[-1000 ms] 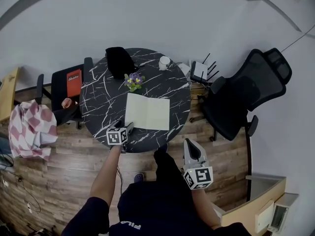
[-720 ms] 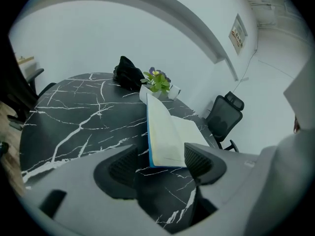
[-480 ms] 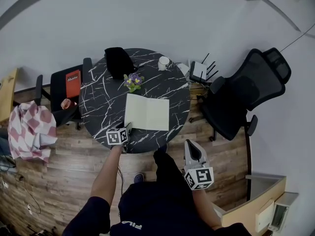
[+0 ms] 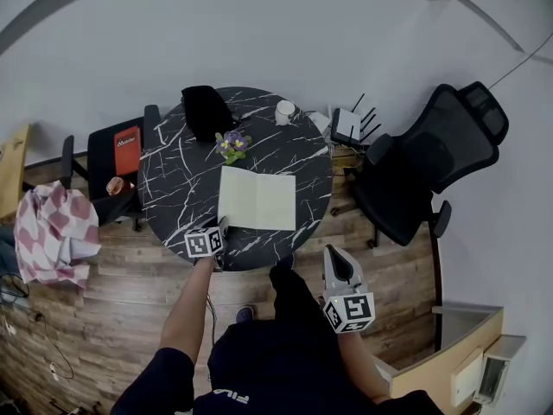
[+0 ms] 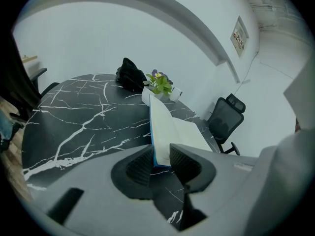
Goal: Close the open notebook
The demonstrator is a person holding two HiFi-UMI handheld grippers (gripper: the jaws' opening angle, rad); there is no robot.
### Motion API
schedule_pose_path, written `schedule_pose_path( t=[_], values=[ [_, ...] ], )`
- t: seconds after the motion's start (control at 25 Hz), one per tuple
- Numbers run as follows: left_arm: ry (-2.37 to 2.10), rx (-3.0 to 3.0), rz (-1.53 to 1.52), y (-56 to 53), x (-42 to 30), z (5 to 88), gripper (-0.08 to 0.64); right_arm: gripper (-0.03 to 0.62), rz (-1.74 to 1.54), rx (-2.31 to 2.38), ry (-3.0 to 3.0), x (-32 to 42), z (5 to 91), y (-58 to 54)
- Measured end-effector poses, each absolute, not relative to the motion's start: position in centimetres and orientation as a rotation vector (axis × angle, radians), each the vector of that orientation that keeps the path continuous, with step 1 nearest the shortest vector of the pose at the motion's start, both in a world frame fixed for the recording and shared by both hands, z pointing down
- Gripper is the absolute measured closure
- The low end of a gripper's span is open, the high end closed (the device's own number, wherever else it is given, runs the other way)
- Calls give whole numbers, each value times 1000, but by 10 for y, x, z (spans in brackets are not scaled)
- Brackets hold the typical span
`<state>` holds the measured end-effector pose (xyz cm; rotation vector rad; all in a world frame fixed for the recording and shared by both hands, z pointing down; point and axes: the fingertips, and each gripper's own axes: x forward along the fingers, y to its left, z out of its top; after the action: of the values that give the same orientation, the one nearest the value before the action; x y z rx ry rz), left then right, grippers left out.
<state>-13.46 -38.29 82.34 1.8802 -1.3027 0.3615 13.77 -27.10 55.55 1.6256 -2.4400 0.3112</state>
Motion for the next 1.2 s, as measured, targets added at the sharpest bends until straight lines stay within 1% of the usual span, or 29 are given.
schedule_pose_path(
  t=[0.32, 0.68, 1.2],
  values=[
    [-1328, 1960, 348, -379, -121, 797, 457, 580, 322, 1626, -2453, 135, 555, -270],
    [-1345, 2103, 370, -376, -93, 762, 440, 580, 328, 1635, -2458, 136, 557, -269],
    [-1308, 2186, 336, -378, -50, 742, 443, 580, 328, 1666, -2456, 147, 554, -265]
  ],
)
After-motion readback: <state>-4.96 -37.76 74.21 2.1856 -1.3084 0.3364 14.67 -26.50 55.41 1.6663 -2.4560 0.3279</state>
